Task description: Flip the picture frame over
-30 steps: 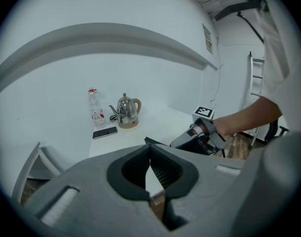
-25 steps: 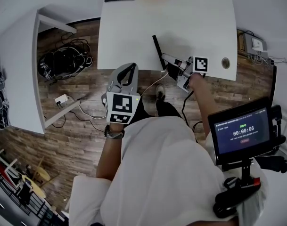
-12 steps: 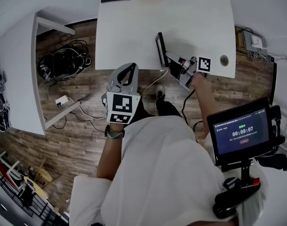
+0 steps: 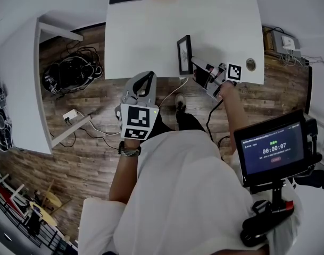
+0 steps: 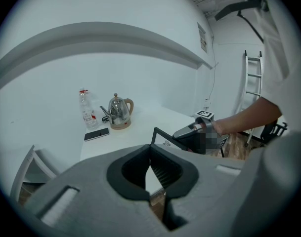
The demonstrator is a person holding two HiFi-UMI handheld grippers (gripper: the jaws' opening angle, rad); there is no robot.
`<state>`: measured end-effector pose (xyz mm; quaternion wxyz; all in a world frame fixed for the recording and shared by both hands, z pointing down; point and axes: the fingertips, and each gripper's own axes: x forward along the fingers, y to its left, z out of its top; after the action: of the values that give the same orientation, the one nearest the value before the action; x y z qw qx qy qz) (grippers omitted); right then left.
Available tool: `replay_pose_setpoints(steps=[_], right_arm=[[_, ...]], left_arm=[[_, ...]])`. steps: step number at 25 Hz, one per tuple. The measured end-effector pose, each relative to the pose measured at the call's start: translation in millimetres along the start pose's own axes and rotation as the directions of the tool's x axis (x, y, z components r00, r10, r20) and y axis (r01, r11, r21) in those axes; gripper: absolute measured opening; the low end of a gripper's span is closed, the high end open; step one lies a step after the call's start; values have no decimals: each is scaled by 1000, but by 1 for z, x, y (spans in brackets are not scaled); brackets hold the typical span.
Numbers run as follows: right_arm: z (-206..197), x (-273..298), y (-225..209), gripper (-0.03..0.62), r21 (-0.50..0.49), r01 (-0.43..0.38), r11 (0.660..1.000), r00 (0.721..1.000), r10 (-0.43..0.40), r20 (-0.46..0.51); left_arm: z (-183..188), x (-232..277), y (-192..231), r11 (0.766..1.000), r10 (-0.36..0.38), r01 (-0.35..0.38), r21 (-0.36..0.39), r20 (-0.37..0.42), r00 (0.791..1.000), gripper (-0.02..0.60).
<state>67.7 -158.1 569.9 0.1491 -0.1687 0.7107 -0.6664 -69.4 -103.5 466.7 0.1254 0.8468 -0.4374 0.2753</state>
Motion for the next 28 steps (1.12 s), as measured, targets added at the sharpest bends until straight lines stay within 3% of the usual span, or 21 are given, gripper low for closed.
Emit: replay_pose_setpoints(steps=[15, 28], right_arm=[[8, -15, -18, 52, -90, 104, 991, 994, -107, -32], [4, -24, -55, 41, -35, 204, 978, 979, -204, -7]], left_arm=[[-1, 2, -2, 1000, -18, 18, 5, 0, 1000, 5], [-4, 0, -4, 1000, -12, 12, 1, -15, 1000, 3]])
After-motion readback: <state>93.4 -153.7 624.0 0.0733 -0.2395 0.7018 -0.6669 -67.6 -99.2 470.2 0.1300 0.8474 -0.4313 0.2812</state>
